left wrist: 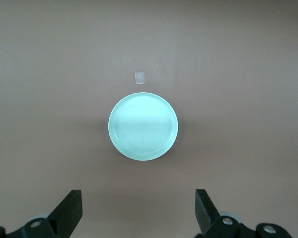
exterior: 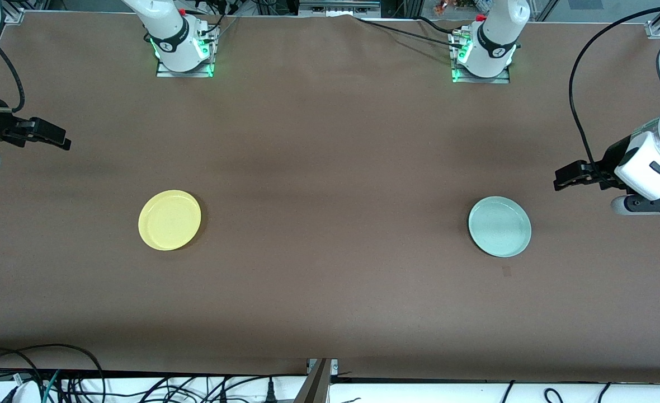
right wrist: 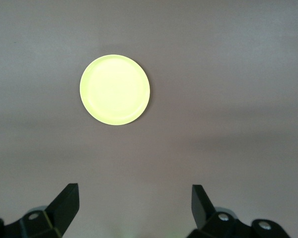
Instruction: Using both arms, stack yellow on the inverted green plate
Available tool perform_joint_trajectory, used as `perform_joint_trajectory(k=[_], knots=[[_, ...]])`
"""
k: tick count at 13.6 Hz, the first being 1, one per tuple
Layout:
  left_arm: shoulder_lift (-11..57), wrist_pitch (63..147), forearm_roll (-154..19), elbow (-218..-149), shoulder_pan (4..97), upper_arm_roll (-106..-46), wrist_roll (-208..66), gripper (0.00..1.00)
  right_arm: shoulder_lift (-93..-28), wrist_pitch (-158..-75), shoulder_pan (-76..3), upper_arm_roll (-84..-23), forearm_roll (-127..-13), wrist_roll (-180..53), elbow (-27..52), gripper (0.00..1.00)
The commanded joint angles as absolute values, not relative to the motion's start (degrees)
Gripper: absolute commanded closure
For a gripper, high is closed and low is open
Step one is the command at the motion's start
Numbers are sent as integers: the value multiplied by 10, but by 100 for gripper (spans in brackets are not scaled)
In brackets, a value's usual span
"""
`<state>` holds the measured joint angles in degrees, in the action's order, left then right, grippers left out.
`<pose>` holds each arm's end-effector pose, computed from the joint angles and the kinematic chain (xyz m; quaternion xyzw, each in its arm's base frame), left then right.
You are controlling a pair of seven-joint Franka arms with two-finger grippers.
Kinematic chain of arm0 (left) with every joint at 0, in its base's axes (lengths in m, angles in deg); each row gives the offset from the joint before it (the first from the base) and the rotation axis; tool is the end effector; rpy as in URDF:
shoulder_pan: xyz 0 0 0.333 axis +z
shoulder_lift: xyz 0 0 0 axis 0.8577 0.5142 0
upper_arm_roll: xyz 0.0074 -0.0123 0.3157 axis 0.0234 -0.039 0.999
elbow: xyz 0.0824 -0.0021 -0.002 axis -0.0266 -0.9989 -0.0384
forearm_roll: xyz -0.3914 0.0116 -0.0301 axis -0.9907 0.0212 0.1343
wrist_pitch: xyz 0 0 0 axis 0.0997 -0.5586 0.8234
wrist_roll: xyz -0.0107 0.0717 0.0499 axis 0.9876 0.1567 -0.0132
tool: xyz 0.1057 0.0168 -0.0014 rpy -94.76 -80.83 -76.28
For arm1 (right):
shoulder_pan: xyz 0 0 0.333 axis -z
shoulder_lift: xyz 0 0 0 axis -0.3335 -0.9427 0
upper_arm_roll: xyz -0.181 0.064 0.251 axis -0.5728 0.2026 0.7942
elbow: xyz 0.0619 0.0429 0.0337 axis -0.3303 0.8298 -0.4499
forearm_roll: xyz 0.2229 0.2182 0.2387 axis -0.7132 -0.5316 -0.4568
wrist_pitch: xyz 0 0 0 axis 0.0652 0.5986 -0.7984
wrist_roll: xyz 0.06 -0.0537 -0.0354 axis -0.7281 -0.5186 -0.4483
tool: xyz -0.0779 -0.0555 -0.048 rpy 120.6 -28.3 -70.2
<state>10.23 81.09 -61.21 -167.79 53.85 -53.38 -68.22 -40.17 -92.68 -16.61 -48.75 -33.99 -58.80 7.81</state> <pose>0.6226 -0.0206 0.5464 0.9991 0.0243 -0.0309 0.0149 0.5648 -0.0368 0.5646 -0.9983 0.0335 0.0483 0.0059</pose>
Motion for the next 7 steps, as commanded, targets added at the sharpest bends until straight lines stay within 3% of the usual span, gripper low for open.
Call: perform_joint_trajectory(k=[1, 7], knots=[[113, 805, -602, -1659, 543, -537, -680, 0, -401, -926, -167, -487, -349, -582, 79, 0], [116, 805, -599, -1658, 537, -539, -682, 0, -401, -927, -167, -487, -349, -582, 79, 0]])
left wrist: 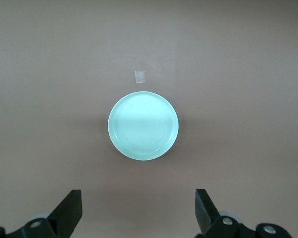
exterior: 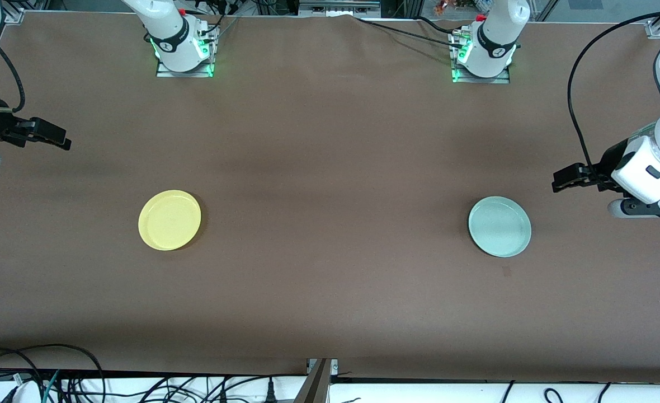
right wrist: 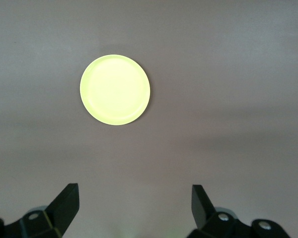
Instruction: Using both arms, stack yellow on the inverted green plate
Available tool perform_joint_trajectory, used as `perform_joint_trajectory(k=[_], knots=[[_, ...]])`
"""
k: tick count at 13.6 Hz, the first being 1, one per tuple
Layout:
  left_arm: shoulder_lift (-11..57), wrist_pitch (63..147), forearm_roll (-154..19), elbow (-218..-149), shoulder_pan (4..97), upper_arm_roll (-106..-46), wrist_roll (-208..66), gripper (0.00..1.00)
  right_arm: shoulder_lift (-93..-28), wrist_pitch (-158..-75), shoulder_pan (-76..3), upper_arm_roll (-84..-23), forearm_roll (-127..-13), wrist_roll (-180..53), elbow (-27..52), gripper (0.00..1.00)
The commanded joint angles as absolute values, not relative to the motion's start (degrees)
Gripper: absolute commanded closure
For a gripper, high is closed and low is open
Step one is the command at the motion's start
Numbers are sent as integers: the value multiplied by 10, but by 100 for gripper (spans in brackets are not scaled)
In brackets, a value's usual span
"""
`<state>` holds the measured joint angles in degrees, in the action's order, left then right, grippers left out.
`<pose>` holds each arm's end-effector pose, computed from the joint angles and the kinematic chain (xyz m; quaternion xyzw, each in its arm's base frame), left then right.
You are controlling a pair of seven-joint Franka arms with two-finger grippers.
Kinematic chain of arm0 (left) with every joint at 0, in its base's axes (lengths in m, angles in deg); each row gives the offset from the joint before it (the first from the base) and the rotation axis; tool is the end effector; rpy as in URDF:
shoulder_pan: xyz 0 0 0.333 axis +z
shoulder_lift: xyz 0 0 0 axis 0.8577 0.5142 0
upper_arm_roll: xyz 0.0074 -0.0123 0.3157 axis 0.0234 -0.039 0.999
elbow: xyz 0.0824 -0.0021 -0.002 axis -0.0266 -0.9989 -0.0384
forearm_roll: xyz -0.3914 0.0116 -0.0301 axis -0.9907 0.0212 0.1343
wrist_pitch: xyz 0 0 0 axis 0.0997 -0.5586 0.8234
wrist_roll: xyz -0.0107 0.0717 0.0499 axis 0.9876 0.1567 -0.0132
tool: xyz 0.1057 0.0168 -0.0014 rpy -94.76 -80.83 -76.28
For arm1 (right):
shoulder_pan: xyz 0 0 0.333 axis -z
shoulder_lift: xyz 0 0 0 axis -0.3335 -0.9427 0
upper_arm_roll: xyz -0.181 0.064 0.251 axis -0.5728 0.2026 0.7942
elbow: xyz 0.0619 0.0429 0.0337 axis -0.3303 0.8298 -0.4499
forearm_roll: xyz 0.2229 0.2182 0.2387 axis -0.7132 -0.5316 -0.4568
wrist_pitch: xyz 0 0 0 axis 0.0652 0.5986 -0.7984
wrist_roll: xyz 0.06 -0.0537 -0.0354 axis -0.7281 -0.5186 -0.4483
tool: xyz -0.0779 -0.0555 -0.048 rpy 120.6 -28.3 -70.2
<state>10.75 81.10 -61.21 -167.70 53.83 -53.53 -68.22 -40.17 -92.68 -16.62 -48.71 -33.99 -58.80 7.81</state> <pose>0.6246 -0.0225 0.5415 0.9990 0.0229 -0.0346 0.0147 0.5648 -0.0363 0.5646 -0.9983 0.0331 0.0483 0.0059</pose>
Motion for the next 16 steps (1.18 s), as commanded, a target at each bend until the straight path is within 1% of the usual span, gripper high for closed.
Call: perform_joint_trajectory(k=[1, 9, 10, 13, 16], knots=[[116, 805, -600, -1658, 540, -540, -682, 0, -401, -927, -167, -487, -349, -582, 79, 0], [120, 811, -607, -1666, 555, -539, -677, 0, -401, -931, -168, -487, -349, -583, 79, 0], [129, 821, -611, -1671, 576, -539, -677, 0, -401, -930, -168, -487, -349, -583, 79, 0], [133, 881, -646, -1724, 605, -539, -615, 0, -401, -930, -168, -486, -349, -582, 79, 0], [166, 929, -672, -1748, 631, -538, -539, 0, -401, -931, -168, -485, -349, -582, 79, 0]])
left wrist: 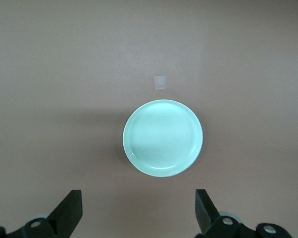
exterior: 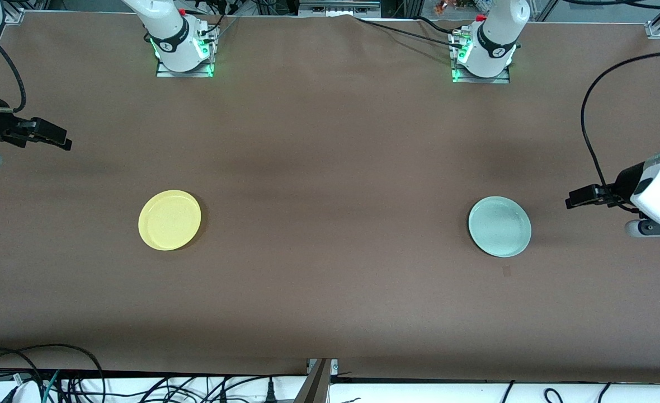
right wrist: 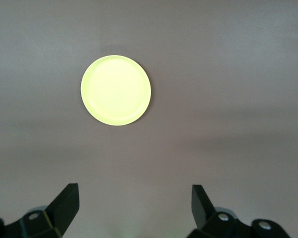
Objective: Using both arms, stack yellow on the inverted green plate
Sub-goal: 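Move the left gripper down to the rim of the green plate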
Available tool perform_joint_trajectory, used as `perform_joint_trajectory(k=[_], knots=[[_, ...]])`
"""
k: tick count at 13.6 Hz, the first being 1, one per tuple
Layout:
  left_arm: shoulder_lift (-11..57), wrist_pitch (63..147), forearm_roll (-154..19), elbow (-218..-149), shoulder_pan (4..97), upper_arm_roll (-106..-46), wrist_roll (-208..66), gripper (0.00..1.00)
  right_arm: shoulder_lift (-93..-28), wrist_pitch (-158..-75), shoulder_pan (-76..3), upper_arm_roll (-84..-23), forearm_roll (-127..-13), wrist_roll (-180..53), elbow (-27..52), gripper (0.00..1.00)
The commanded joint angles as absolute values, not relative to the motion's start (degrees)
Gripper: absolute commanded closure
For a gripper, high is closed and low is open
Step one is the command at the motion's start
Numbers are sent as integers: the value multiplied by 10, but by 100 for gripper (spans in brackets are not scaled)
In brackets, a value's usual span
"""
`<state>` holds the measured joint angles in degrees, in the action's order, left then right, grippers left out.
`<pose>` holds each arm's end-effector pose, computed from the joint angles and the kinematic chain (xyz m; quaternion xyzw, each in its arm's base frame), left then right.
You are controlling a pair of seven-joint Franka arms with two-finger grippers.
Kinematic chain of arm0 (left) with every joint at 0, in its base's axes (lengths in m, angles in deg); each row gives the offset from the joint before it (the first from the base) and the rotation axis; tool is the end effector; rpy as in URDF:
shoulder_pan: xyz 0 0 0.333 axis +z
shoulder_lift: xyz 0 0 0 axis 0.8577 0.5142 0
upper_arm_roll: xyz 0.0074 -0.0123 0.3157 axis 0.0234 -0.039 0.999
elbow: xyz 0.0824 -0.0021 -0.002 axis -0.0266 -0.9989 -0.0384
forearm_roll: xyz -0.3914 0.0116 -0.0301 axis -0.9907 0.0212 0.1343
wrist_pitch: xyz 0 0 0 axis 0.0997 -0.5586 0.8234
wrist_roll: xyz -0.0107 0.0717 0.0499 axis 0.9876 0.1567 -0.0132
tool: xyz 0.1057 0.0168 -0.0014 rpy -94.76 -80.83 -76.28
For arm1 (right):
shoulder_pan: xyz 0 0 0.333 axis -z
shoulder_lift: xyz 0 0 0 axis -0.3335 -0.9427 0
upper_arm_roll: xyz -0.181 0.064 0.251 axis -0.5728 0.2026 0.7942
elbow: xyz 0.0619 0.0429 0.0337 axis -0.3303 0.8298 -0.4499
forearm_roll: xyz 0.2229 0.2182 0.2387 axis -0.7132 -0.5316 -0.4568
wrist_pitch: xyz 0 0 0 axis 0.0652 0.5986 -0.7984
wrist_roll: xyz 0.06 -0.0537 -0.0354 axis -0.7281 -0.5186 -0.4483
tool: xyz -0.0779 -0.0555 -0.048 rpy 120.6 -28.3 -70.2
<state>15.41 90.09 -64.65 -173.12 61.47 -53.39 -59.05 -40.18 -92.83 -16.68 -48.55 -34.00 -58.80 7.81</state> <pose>0.6429 0.0598 0.4579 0.9980 0.0219 -0.0386 0.0456 0.5653 -0.0341 0.5647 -0.9984 0.0312 0.0471 0.0059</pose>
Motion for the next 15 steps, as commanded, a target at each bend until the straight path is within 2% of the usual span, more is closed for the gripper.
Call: perform_joint_trajectory(k=[1, 5, 7, 10, 15], knots=[[186, 949, -689, -1755, 641, -538, -512, 0, -401, -931, -168, -485, -349, -582, 79, 0], [232, 1083, -736, -1826, 656, -538, -450, 0, -401, -931, -168, -485, -349, -583, 79, 0], [261, 1128, -736, -1840, 655, -538, -442, 0, -401, -931, -168, -485, -349, -582, 79, 0], [300, 1146, -805, -1847, 656, -537, -367, 0, -401, -930, -168, -485, -349, -583, 79, 0], [301, 1188, -832, -1906, 657, -537, -321, 0, -401, -931, -168, -484, -349, -583, 79, 0]])
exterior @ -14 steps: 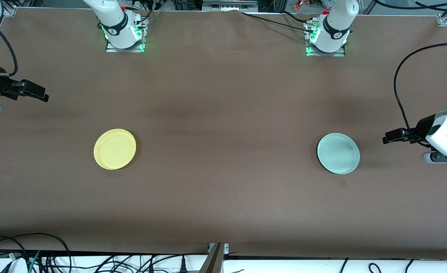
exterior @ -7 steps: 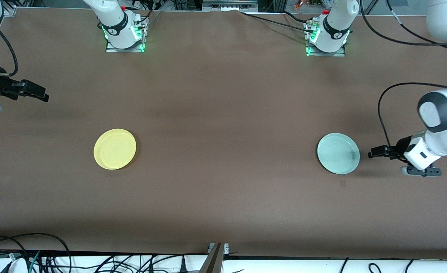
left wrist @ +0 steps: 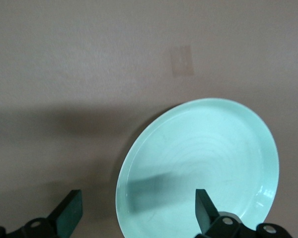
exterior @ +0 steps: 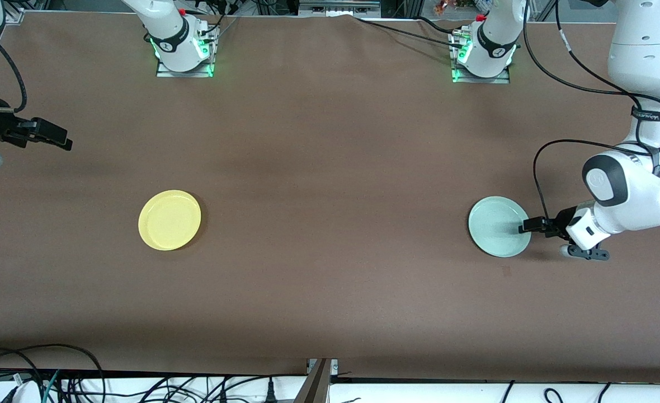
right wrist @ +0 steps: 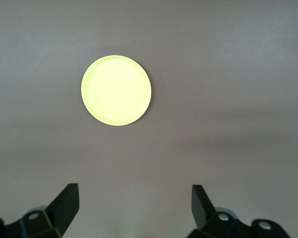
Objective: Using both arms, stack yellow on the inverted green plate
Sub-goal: 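Move the left gripper down to the rim of the green plate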
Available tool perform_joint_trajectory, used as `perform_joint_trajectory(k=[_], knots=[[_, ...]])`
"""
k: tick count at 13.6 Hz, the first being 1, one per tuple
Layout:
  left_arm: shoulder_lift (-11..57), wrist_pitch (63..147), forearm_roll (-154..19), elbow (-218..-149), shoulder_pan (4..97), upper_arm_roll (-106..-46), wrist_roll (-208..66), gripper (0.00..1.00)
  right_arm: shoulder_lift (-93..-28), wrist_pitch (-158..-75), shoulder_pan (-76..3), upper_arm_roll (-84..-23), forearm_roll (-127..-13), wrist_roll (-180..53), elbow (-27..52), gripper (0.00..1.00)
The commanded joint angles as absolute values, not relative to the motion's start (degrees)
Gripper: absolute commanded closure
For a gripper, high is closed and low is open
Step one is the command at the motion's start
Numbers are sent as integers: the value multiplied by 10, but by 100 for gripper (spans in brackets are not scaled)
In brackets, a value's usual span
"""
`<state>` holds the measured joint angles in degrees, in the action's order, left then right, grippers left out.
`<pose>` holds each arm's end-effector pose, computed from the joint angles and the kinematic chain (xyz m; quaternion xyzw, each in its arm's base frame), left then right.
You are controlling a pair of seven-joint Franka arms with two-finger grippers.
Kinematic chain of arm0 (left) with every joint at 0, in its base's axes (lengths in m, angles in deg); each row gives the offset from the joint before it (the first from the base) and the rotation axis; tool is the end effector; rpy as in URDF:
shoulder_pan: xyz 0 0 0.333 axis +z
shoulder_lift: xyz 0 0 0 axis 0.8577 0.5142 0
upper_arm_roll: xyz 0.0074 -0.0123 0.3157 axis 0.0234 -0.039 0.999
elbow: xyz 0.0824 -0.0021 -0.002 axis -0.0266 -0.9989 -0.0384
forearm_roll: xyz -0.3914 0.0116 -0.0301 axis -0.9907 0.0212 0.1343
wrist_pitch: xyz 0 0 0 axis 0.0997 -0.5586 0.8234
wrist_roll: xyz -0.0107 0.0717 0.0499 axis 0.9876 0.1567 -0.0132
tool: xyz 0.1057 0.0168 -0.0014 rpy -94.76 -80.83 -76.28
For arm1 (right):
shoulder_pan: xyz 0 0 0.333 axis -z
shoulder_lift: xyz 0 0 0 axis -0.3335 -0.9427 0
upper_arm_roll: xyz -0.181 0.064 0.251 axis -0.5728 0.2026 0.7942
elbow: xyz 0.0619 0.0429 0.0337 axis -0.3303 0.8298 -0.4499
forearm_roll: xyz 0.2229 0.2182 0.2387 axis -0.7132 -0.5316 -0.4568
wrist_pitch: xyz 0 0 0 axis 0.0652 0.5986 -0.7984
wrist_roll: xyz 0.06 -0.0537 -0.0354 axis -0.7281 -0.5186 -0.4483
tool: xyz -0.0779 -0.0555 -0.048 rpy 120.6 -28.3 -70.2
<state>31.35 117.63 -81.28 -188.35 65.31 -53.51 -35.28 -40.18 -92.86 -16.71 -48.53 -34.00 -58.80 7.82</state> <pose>0.6250 0.1013 0.1981 0.9895 -0.0298 -0.0257 0.1391 0.5654 -0.0337 0.5647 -0.9984 0.0307 0.0469 0.0059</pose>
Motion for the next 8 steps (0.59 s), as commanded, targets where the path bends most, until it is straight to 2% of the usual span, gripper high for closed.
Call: perform_joint_trajectory(k=[1, 4, 5, 8], knots=[[301, 1188, -832, -1907, 659, -537, -317, 0, -401, -931, -168, -485, -349, -583, 79, 0], [300, 1218, -832, -1934, 659, -537, -296, 0, -401, -930, -168, -484, -349, -583, 79, 0], [299, 1228, -833, -1943, 660, -537, -289, 4, -401, -930, -168, -485, -349, -583, 79, 0], [299, 1228, -850, -1944, 659, -536, -290, 45, -401, -930, -168, -484, -349, -583, 79, 0]])
